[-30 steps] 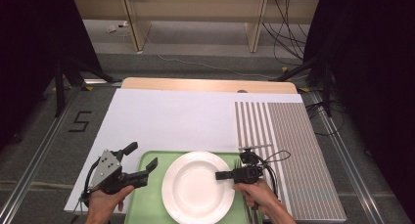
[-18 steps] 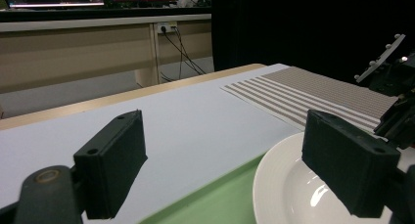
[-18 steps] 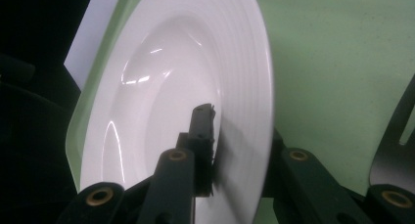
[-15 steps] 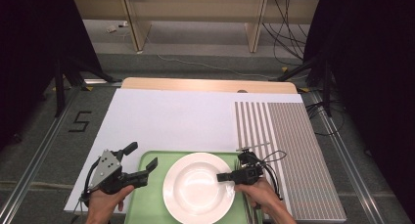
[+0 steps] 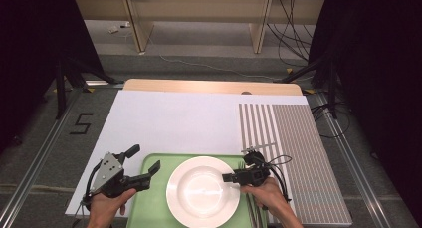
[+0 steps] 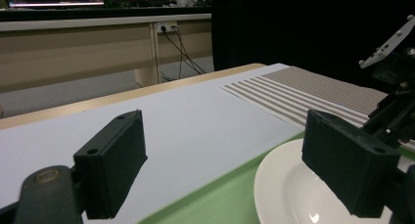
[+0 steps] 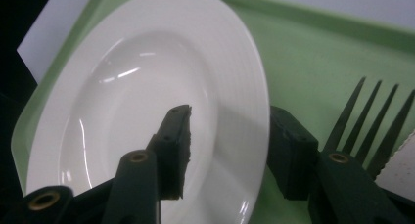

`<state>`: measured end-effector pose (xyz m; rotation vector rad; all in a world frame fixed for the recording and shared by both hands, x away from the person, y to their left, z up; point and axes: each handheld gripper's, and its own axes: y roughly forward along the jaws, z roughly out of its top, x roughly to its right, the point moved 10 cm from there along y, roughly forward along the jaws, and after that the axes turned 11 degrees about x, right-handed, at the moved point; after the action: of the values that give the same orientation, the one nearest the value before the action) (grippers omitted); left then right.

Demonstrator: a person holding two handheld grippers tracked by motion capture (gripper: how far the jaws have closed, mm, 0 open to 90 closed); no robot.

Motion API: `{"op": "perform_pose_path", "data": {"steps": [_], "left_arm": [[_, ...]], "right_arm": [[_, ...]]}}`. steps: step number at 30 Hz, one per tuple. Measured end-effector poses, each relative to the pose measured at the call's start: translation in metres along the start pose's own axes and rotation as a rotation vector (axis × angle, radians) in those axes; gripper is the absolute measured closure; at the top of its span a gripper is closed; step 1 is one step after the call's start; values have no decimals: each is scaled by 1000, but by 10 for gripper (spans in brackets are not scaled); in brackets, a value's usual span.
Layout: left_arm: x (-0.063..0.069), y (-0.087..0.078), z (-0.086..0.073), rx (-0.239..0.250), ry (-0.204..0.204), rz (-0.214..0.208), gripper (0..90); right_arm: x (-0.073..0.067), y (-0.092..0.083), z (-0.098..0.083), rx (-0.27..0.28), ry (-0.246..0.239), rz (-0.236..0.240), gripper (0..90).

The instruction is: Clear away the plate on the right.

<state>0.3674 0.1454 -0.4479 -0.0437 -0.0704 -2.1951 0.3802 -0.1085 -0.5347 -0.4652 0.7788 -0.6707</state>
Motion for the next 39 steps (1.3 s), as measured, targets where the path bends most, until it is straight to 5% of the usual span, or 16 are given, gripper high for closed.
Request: {"op": "perform_pose_path", "data": {"steps": [22,39], "left_arm": [[0,0,-1,-4,-1,-5,161],[0,1,-1,-7,-3,-6,161]], "right_arm": [[-10,-32,36,275,-126,16,350],[-12,-63,55,465,-169,4,261]]}}
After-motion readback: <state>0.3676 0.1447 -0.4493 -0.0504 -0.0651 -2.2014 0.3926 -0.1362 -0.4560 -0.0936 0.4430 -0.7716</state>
